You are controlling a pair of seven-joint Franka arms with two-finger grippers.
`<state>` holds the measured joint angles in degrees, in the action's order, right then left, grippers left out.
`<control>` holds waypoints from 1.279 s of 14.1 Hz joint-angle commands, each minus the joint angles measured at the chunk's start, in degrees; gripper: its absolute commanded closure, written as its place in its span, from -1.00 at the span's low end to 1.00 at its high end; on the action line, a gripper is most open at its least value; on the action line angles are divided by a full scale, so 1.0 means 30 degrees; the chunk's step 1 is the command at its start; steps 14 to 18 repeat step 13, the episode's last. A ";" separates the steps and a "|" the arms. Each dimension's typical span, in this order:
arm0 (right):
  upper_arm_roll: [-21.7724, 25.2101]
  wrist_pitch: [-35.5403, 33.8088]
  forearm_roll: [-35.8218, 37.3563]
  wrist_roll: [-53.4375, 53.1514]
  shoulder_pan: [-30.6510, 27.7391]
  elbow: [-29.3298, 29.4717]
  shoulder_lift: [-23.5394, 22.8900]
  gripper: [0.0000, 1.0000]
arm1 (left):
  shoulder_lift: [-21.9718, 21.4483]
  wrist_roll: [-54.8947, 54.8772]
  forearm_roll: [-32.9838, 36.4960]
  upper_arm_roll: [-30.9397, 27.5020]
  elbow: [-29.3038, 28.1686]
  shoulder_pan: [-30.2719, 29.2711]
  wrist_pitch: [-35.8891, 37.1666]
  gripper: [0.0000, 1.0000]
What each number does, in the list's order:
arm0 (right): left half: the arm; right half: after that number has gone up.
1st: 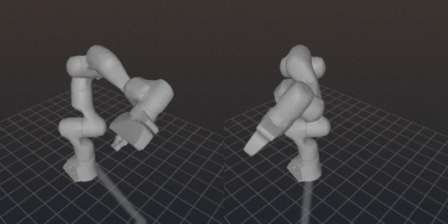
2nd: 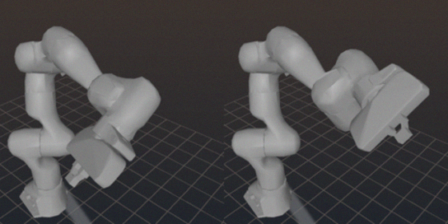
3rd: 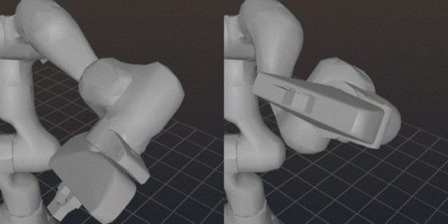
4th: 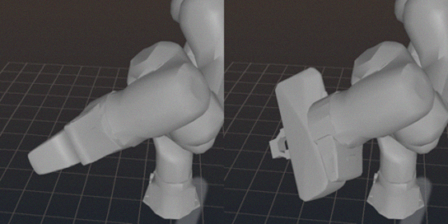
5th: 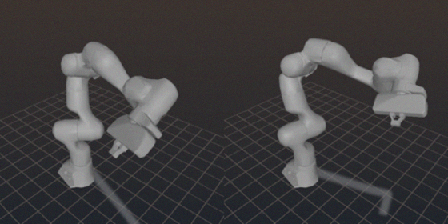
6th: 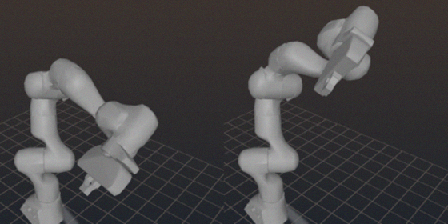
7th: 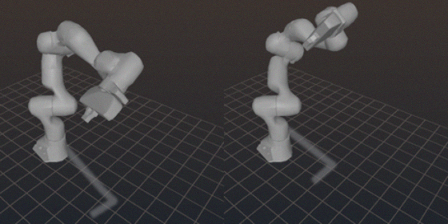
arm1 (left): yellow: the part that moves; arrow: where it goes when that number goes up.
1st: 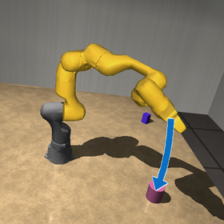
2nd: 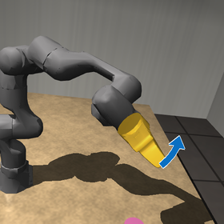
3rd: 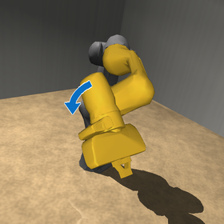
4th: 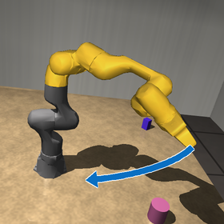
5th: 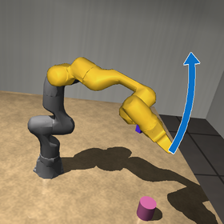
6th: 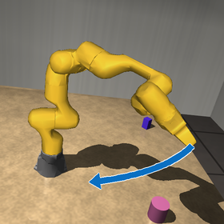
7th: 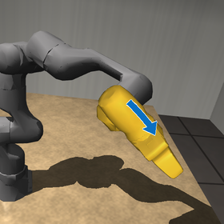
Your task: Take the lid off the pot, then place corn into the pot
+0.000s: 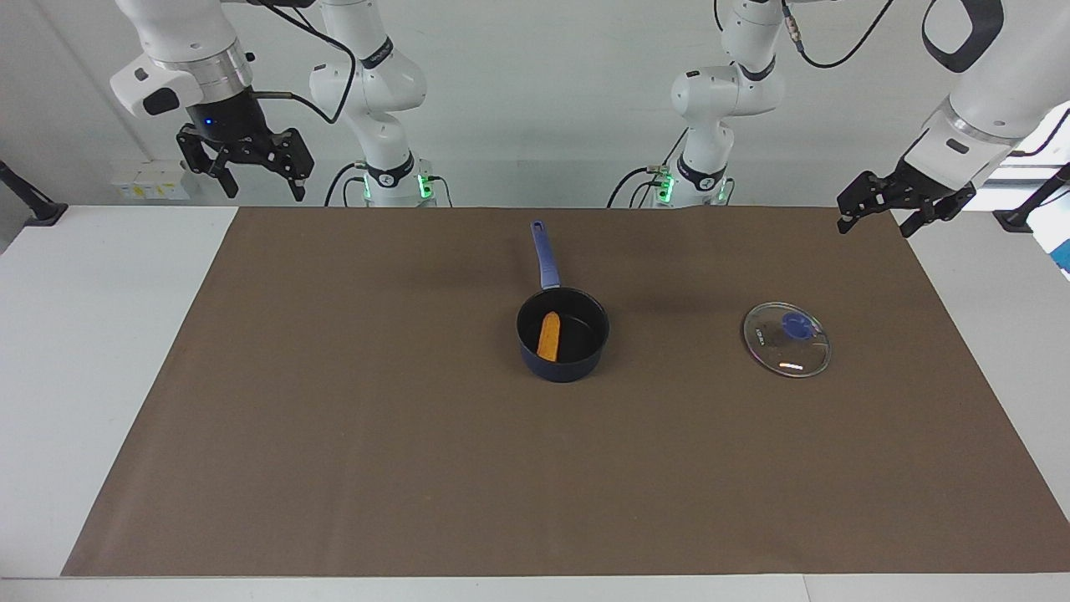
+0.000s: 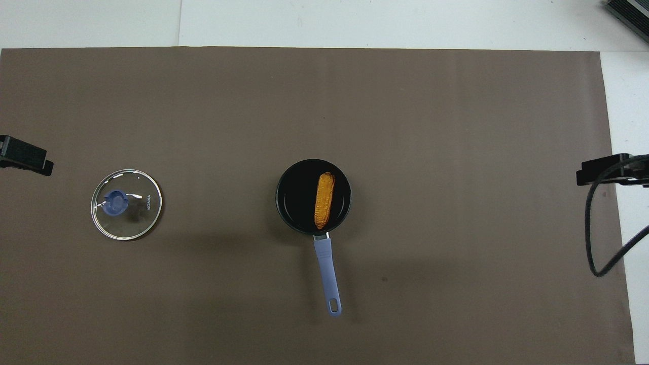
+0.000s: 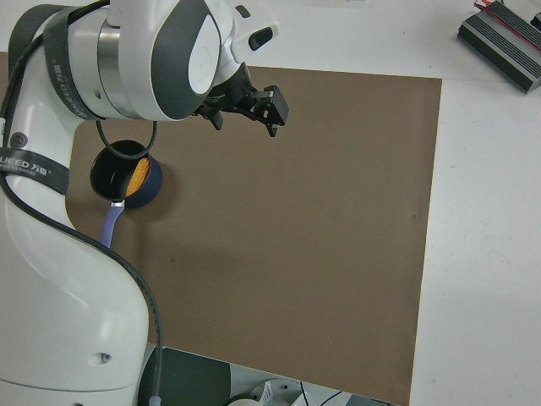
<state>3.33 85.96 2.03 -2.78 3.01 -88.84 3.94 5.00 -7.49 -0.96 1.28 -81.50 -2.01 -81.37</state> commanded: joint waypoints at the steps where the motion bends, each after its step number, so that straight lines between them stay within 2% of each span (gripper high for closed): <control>1: -0.0171 -0.0146 -0.0355 0.0370 -0.0416 -0.0036 0.0122 -1.00 | -0.0202 0.0036 0.0025 -0.0015 0.0037 -0.0034 0.0288 -1.00; 18: -0.0113 -0.0585 -0.0355 0.0370 -0.0475 -0.0006 0.0122 -1.00 | -0.0348 -0.0081 0.0084 -0.0015 0.0066 -0.0034 0.0230 -1.00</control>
